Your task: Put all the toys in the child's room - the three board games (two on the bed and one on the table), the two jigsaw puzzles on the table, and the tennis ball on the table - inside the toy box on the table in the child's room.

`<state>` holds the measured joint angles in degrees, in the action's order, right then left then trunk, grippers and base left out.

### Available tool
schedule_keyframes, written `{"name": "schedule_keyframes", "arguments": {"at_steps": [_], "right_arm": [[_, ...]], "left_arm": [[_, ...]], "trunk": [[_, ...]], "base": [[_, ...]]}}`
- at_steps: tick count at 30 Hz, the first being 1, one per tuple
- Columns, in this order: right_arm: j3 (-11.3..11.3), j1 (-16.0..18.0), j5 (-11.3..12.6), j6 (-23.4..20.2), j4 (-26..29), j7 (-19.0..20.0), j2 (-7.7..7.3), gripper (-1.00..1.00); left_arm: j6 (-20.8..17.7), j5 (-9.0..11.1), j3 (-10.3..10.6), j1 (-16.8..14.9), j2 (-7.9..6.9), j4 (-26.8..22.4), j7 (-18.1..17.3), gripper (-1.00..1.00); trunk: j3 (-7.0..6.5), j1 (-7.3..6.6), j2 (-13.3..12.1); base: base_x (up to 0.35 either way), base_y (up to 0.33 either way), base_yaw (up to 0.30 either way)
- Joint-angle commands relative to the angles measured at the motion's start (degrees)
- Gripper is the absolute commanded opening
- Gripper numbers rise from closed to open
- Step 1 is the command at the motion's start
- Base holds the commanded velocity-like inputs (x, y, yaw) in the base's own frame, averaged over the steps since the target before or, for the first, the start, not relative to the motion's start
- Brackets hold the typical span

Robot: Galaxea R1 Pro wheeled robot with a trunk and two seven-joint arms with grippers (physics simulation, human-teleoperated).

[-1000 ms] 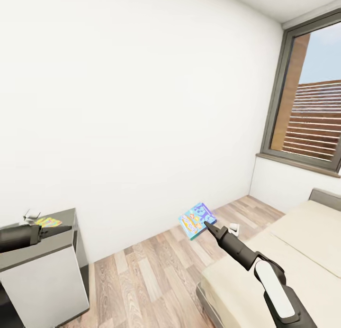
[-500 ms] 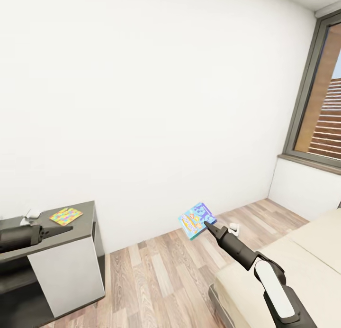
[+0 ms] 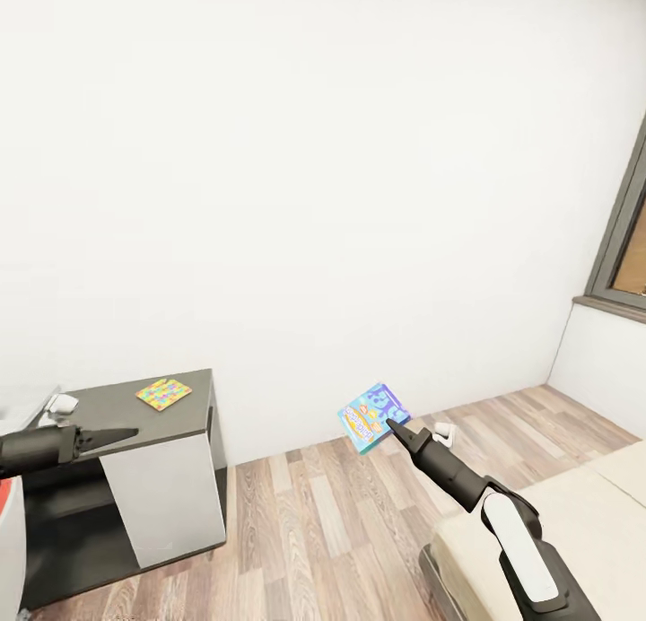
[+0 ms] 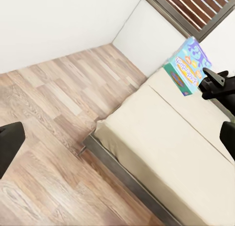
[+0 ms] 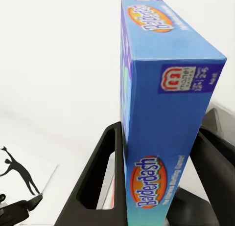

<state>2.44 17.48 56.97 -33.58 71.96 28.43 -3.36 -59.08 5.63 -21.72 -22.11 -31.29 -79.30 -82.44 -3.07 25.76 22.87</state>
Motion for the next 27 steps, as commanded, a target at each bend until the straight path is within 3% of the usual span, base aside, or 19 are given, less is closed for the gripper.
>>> {"name": "schedule_keyframes", "arguments": {"at_steps": [1,9,14,16,23,27], "right_arm": [[0.1,0.0,0.6,-0.5,0.0,0.0,0.01,-1.00],[0.1,0.0,0.6,-0.5,0.1,0.0,0.02,-1.00],[0.0,0.0,0.6,-0.5,0.1,0.0,0.01,-1.00],[0.0,0.0,0.6,-0.5,0.1,0.0,-0.01,-1.00],[-0.6,0.0,0.5,-0.5,0.2,0.0,-0.02,-1.00],[-2.8,0.0,-1.4,-0.5,0.7,0.0,-0.12,-1.00]], "left_arm": [[-0.6,0.1,0.0,0.0,0.00,0.0,-0.2,1.00],[-0.6,0.3,-0.1,0.0,-0.02,0.0,-0.9,1.00],[-0.7,0.7,-0.3,-0.1,-0.36,-0.1,-7.4,1.00],[-0.7,0.9,-0.4,-0.2,-0.65,-0.1,-7.6,1.00],[-0.9,1.0,-0.4,-7.8,-5.53,1.1,-7.6,1.00],[-0.9,1.8,-0.4,-10.0,-6.56,1.5,-7.6,1.00]], "trunk": [[0.08,0.02,0.1],[0.51,0.02,0.1],[0.78,0.02,0.1],[0.89,0.02,0.1],[1.27,0.02,0.1],[1.49,0.02,0.1]], "base": [[0.000,0.000,0.234],[0.000,0.000,0.234],[0.000,0.000,0.234],[0.000,0.000,0.235],[0.000,0.000,0.235],[0.000,0.000,0.235]]}}
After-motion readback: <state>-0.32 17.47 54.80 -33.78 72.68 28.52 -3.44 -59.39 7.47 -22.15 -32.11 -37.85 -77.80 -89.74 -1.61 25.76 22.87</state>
